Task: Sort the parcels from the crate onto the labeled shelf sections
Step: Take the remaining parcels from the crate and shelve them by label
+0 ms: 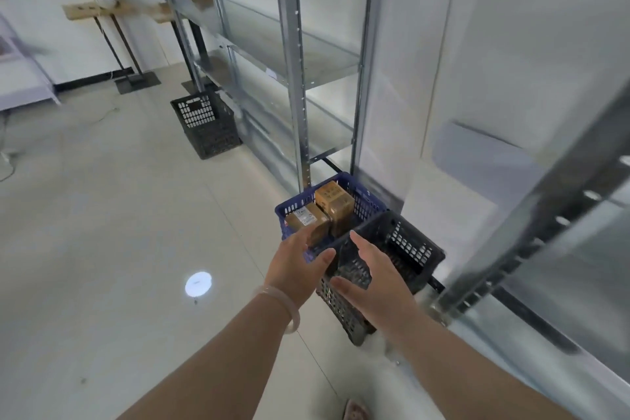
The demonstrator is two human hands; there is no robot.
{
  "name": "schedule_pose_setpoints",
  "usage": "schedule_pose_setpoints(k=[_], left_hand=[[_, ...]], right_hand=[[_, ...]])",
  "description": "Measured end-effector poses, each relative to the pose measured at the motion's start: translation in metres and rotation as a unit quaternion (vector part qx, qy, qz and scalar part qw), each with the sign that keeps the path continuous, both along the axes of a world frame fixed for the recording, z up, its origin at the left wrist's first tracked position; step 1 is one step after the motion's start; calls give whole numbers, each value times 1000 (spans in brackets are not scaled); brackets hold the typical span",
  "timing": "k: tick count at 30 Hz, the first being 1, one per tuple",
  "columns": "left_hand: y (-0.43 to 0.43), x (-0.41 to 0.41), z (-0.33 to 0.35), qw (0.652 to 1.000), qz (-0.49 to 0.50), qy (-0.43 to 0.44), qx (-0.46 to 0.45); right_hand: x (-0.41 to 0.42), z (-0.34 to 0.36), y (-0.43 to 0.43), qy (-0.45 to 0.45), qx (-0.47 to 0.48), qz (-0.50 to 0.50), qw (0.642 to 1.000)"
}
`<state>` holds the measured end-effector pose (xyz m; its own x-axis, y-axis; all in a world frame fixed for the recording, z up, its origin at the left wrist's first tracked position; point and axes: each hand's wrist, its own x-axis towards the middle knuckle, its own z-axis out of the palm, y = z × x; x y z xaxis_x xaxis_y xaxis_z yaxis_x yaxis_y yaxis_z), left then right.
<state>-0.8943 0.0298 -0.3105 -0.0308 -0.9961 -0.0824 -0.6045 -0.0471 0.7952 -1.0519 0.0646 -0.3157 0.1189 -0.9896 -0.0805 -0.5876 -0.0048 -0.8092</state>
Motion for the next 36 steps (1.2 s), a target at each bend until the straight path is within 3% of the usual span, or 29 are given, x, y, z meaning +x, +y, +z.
schedule_pose_setpoints(k=[15, 20, 26, 36], left_hand=[[-245, 49, -23, 997, 5, 37, 68], [-339, 95, -39, 995, -58, 24, 76], [-439, 122, -63, 981, -148, 6, 124], [-546, 72, -144, 952, -230, -12, 201]], right_hand=[[48, -19, -243, 3, 71, 6, 997], [87, -32, -320, 13, 79, -77, 994], [135, -50, -385, -37, 115, -191, 974], [78, -133, -454, -84, 188, -344, 916]])
